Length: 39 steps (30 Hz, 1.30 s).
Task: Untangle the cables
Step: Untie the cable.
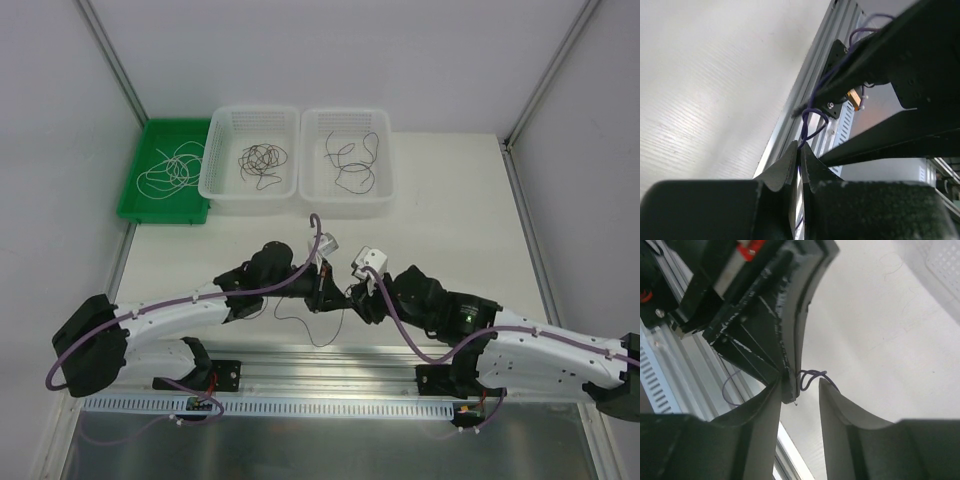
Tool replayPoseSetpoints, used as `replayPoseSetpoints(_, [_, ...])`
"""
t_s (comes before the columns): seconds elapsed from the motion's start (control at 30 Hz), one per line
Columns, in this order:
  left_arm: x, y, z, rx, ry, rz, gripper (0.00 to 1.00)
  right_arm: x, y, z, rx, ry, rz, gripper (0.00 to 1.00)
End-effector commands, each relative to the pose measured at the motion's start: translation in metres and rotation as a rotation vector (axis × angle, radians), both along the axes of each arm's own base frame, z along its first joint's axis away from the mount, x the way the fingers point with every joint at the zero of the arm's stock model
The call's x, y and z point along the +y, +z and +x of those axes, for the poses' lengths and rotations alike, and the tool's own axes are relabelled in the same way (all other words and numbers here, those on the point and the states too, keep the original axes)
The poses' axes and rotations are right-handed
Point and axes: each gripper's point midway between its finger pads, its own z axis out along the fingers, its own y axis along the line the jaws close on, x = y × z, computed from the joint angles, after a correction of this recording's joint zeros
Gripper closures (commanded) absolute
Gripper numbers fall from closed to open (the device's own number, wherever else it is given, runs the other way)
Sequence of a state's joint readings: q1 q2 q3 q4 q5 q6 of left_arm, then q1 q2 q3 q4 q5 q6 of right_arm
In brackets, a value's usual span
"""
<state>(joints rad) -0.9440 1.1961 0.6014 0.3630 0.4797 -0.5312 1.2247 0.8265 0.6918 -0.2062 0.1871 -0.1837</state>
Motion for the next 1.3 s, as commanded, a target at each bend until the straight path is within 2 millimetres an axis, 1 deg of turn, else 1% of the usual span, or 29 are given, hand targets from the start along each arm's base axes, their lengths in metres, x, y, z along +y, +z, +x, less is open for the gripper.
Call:
replayPoseSetpoints(0.0, [0.004,0.025,0.011,-0.177,0.044,-0.073,1.0,-0.001,0.037,0.0,0.007,-0.023,0.117,0.53])
replayPoseSetpoints(0.07, [0.006,0.023,0.014,-0.189,0.065,-0.064,1.0,-0.005,0.047,-0.002,0.015,-0.035,0.133,0.49])
replayPoseSetpoints(0.1, [0.007,0.021,0.016,-0.19,0.075,-0.059,1.0,-0.007,0.056,-0.002,0.014,-0.041,0.147,0.49])
replayPoseSetpoints(0.13, [0.008,0.019,0.017,-0.189,0.085,-0.051,1.0,-0.011,0.058,-0.002,0.021,-0.052,0.142,0.48])
replayPoseSetpoints(0.17, [0.01,0.016,0.021,-0.195,0.106,-0.039,1.0,-0.016,0.064,0.0,0.016,-0.076,0.158,0.48])
replayPoseSetpoints(0.2, [0.011,0.014,0.023,-0.199,0.12,-0.031,1.0,-0.019,0.074,0.0,0.02,-0.095,0.184,0.48])
replayPoseSetpoints(0.3, [0.017,0.006,0.03,-0.215,0.162,0.003,1.0,-0.031,0.084,0.002,0.035,-0.148,0.21,0.51])
replayPoseSetpoints(0.37, [0.02,0.001,0.032,-0.221,0.172,0.019,1.0,-0.035,0.088,0.003,0.045,-0.171,0.21,0.58])
replayPoseSetpoints(0.4, [0.021,0.001,0.034,-0.23,0.184,0.021,1.0,-0.034,0.086,0.004,0.056,-0.183,0.198,0.64])
replayPoseSetpoints(0.47, [0.021,0.003,0.034,-0.231,0.19,0.021,1.0,-0.033,0.083,0.006,0.093,-0.215,0.188,0.67])
replayPoseSetpoints(0.57, [0.021,0.002,0.035,-0.235,0.189,0.027,1.0,-0.024,0.073,0.012,0.145,-0.266,0.167,0.68])
replayPoseSetpoints(0.67, [0.023,0.0,0.036,-0.239,0.194,0.037,1.0,-0.01,0.072,0.012,0.185,-0.265,0.184,0.67])
replayPoseSetpoints(0.7, [0.023,0.001,0.036,-0.239,0.194,0.036,1.0,-0.006,0.075,0.013,0.189,-0.264,0.198,0.66])
replayPoseSetpoints(0.73, [0.023,-0.002,0.036,-0.238,0.197,0.044,1.0,-0.003,0.07,0.015,0.206,-0.283,0.191,0.66])
replayPoseSetpoints(0.77, [0.024,-0.003,0.037,-0.239,0.199,0.047,1.0,0.0,0.074,0.017,0.216,-0.295,0.198,0.65])
replayPoseSetpoints(0.83, [0.025,-0.003,0.038,-0.247,0.207,0.052,1.0,0.002,0.067,0.023,0.243,-0.332,0.175,0.65])
replayPoseSetpoints(0.9, [0.026,-0.004,0.039,-0.26,0.207,0.06,1.0,0.002,0.066,0.029,0.284,-0.375,0.191,0.66])
replayPoseSetpoints(1.0, [0.028,-0.008,0.042,-0.279,0.216,0.077,1.0,0.005,0.057,0.033,0.361,-0.412,0.207,0.69])
replayPoseSetpoints(1.1, [0.03,-0.01,0.045,-0.319,0.222,0.096,1.0,0.004,0.052,0.04,0.413,-0.449,0.224,0.7])
replayPoseSetpoints(1.2, [0.032,-0.011,0.049,-0.345,0.23,0.112,1.0,0.007,0.045,0.044,0.464,-0.461,0.224,0.72])
replayPoseSetpoints(1.27, [0.032,-0.011,0.05,-0.369,0.228,0.119,1.0,0.012,0.042,0.043,0.494,-0.447,0.227,0.72])
